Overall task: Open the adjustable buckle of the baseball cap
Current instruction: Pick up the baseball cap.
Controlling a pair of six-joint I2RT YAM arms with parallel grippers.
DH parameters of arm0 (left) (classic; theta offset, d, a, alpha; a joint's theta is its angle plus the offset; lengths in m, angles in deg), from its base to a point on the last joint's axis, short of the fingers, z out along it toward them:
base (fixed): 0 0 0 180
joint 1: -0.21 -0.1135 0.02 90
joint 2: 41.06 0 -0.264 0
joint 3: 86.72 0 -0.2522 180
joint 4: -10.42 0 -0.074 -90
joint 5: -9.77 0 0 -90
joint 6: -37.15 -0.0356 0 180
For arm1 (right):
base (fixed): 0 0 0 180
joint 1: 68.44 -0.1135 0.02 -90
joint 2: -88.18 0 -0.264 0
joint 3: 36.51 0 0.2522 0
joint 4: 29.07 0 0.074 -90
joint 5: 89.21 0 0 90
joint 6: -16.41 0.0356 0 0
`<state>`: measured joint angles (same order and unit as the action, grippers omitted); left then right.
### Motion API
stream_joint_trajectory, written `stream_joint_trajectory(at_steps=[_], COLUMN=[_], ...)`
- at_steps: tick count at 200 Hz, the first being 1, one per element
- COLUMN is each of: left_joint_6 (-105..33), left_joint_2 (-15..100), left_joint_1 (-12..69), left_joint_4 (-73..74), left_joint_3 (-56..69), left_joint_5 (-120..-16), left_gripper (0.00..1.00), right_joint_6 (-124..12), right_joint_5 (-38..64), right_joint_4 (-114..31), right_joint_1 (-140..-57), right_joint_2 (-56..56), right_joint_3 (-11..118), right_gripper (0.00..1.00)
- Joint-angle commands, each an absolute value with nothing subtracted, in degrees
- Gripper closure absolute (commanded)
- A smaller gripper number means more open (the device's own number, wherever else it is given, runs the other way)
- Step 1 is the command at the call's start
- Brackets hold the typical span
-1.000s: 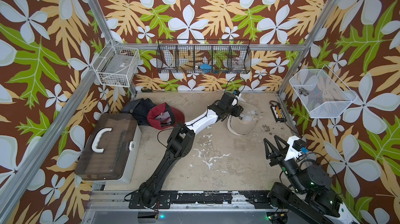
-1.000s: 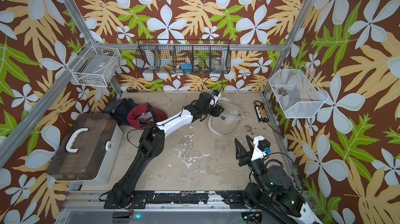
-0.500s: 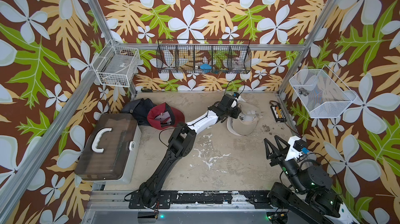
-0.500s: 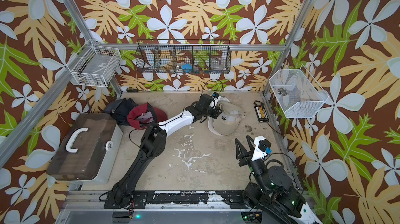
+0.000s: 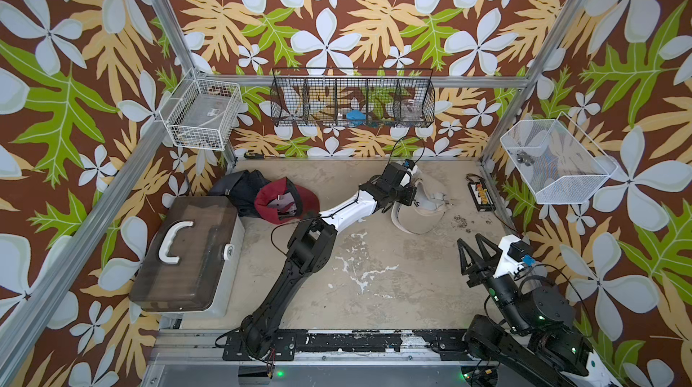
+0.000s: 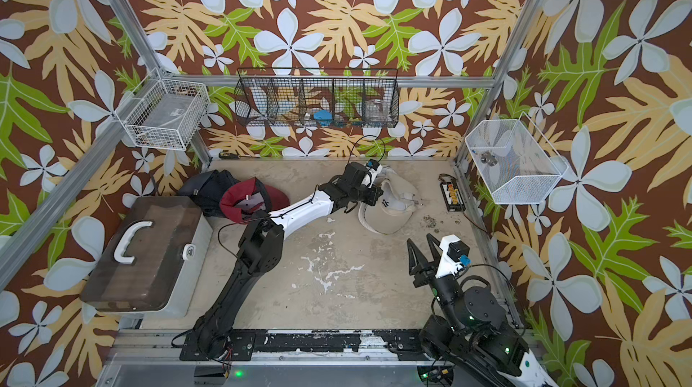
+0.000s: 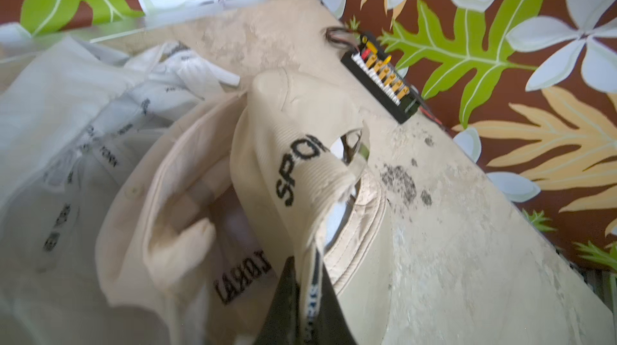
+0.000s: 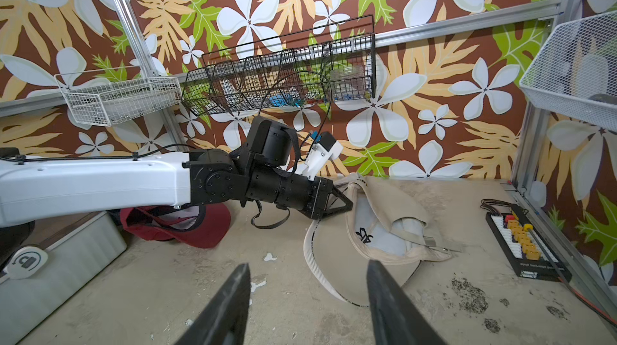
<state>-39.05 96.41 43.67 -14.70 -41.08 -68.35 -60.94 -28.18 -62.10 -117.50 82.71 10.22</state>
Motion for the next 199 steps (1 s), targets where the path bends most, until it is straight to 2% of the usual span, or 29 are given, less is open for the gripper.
stream_joint_trajectory(at_steps=[1,199], left_joint_6=[-40.4,-47.1], left_joint_2=[92.2,50.8], left_joint_1=[43.8,44.1], left_joint_4=[-13.3,-14.1], left_joint_3=[-39.2,-2.7], left_joint_5=[-68.8,-77.3], left_gripper=[1.0,1.0], right_joint_6=[-60.7,-60.5], right_joint_5=[-29.5,-32.1], right_joint_4=[-61.6,-62.3], right_joint_1=[-117.5,-117.6], right_joint_2=[82.8,81.1], right_joint_3=[10.1,9.9], right_gripper=[0.42,0.4])
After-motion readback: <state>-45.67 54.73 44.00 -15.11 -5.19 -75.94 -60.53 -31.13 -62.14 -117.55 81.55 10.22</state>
